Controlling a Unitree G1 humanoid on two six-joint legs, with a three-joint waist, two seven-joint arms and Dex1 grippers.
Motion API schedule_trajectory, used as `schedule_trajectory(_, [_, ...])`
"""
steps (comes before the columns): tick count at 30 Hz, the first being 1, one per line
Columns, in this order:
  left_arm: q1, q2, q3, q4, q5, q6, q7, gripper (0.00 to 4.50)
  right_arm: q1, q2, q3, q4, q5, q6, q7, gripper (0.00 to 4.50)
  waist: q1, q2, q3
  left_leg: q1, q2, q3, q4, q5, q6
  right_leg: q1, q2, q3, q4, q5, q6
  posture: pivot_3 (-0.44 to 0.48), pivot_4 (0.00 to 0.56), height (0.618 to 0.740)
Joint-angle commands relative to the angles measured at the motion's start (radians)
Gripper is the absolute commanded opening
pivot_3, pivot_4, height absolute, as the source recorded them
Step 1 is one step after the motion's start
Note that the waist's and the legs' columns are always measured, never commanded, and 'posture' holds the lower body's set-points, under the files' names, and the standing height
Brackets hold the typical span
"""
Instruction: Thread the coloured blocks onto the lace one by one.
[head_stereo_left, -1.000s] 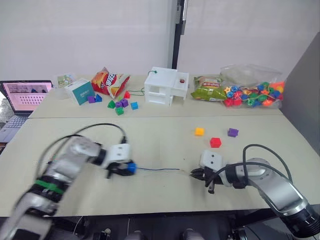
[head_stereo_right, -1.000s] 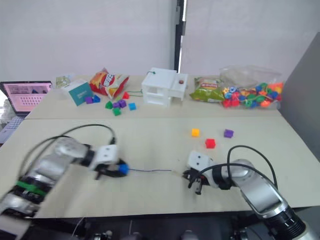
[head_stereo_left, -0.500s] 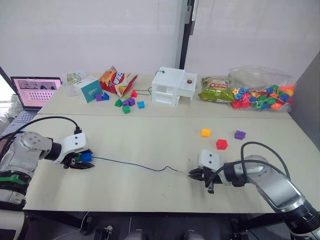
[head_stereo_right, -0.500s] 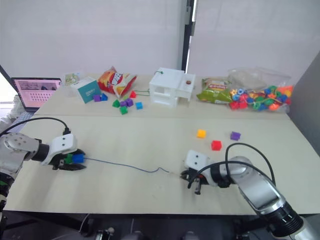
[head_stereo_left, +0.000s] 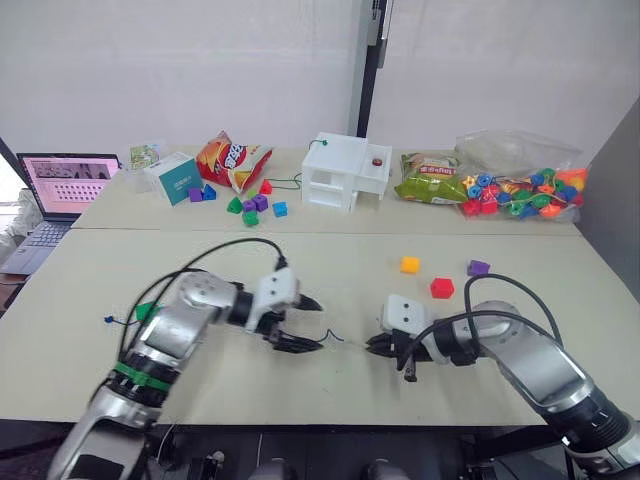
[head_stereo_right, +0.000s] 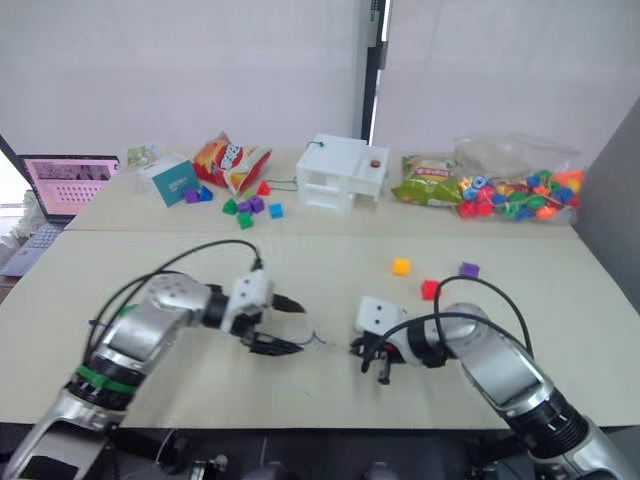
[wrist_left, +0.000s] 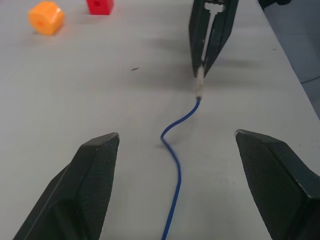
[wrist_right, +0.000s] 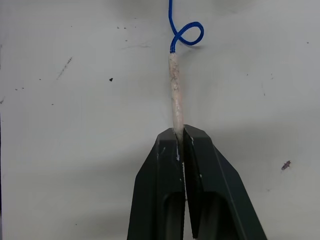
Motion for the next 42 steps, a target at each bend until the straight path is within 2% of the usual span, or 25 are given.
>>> schedule_trajectory(1, [-0.028, -0.025, -0.032, 0.003, 0.044, -0.046, 0.025, 3.91, -0.012, -0.003, 0.002, -0.018, -0.005, 0.01, 0.003, 0.0, 0.001, 0.0, 0.0, 0.0, 0.0, 0.0, 0.0, 0.0, 0.0, 0.0, 0.0, 0.0, 0.0, 0.0, 0.0, 0.0, 0.15, 0.74])
schedule_trajectory(5, [-0.063, -0.088, -0.069, 0.042, 0.058, -0.055, 0.029, 3.91, -0.013, -0.004, 0.005, -0.024, -0.006, 0.022, -0.002, 0.0, 0.007, 0.0, 0.0, 0.0, 0.0, 0.0, 0.001, 0.0, 0.0, 0.001, 0.0, -0.001, 0.0, 0.0, 0.0, 0.0, 0.15, 0.74])
schedule_trajectory(12, [-0.055, -0.121, -0.102, 0.091, 0.084, -0.082, 0.023, 3.91, -0.011, -0.001, 0.003, -0.033, -0.002, 0.04, -0.009, 0.0, 0.003, 0.0, 0.0, 0.0, 0.0, 0.0, 0.001, 0.0, 0.0, 0.001, 0.0, 0.0, 0.0, 0.0, 0.0, 0.0, 0.15, 0.74])
schedule_trajectory(16, [-0.055, -0.135, -0.101, 0.105, 0.086, -0.086, 0.033, 2.74, -0.009, 0.0, -0.001, -0.038, 0.0, 0.046, -0.012, 0.0, 0.004, 0.0, 0.0, 0.0, 0.0, 0.0, 0.001, 0.0, 0.0, 0.001, -0.001, 0.0, -0.001, 0.0, 0.0, 0.0, 0.15, 0.74])
schedule_trajectory(23, [-0.054, -0.134, -0.097, 0.121, 0.094, -0.09, 0.035, 0.39, -0.003, -0.004, -0.008, -0.044, 0.005, 0.054, -0.016, 0.0, 0.004, 0.0, 0.0, 0.0, 0.0, 0.0, 0.001, 0.0, 0.0, 0.001, -0.001, 0.0, -0.001, 0.0, 0.0, 0.0, 0.15, 0.74])
schedule_trajectory(25, [-0.055, -0.135, -0.094, 0.126, 0.097, -0.092, 0.036, 0.05, -0.003, -0.005, -0.009, -0.044, 0.008, 0.056, -0.018, 0.0, 0.004, 0.0, 0.0, 0.0, -0.001, 0.0, 0.001, 0.0, 0.0, 0.001, -0.001, 0.0, -0.001, 0.0, 0.0, 0.0, 0.15, 0.74])
schedule_trajectory(35, [-0.071, -0.145, -0.07, 0.147, 0.082, -0.086, 0.039, 0.05, 0.013, -0.014, -0.002, -0.049, 0.012, 0.051, -0.014, 0.0, 0.004, 0.0, 0.0, 0.0, -0.001, 0.0, 0.001, 0.0, 0.0, 0.001, -0.001, 0.0, -0.001, 0.0, 0.0, 0.0, 0.15, 0.74])
schedule_trajectory(39, [-0.071, -0.142, -0.067, 0.143, 0.076, -0.082, 0.032, 0.05, 0.027, 0.013, -0.041, -0.064, 0.033, 0.079, -0.051, 0.0, 0.004, 0.0, 0.0, 0.0, 0.0, 0.0, 0.001, 0.0, 0.0, 0.001, -0.001, 0.0, -0.001, 0.0, 0.0, 0.0, 0.15, 0.74])
schedule_trajectory(40, [-0.071, -0.142, -0.067, 0.143, 0.077, -0.083, 0.033, 0.0, 0.033, 0.017, -0.052, -0.073, 0.038, 0.088, -0.06, 0.67, 0.004, 0.0, 0.0, 0.0, 0.0, 0.0, 0.001, 0.0, 0.0, 0.001, -0.001, -0.001, -0.001, 0.0, 0.0, 0.0, 0.15, 0.74])
schedule_trajectory(42, [-0.068, -0.14, -0.066, 0.142, 0.078, -0.083, 0.034, 0.0, 0.055, 0.023, -0.086, -0.1, 0.053, 0.119, -0.08, 1.31, 0.005, 0.0, 0.0, 0.0, -0.001, 0.0, 0.001, 0.0, 0.0, 0.001, -0.001, 0.0, -0.001, 0.0, 0.0, 0.0, 0.15, 0.74])
